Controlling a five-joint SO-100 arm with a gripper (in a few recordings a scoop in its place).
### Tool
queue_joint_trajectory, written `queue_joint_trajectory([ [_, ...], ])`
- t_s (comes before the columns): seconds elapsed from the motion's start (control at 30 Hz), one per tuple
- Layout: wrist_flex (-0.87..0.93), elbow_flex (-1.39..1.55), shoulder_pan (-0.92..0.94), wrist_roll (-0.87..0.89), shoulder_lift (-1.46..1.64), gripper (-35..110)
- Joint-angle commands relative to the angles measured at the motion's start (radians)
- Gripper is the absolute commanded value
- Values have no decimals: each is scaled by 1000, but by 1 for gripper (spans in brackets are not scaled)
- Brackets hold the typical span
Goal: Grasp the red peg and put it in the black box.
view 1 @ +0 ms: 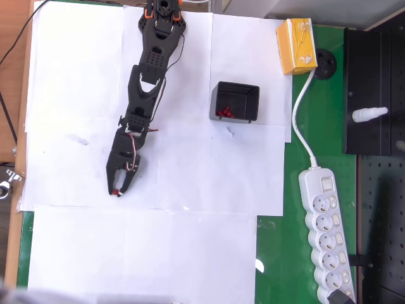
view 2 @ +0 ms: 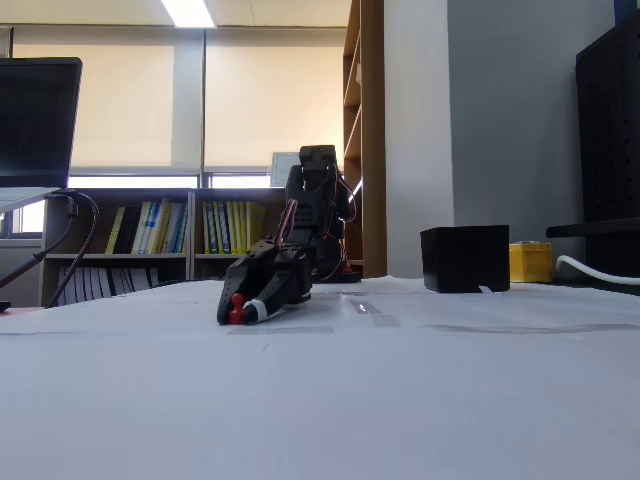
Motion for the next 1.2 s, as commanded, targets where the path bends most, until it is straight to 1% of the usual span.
queue_joint_trajectory([
  [0.0,497,106,2,100,-285,0],
  [0.17,977,262,-23,238,-463,0],
  [0.37,1298,273,-74,370,-673,0],
  [0.57,1632,354,-216,537,-775,0],
  [0.7,1801,420,-351,652,-810,0],
  [0.9,2045,595,-583,815,-821,0],
  [1.07,2198,687,-778,881,-824,0],
  [1.17,2201,658,-859,905,-842,0],
])
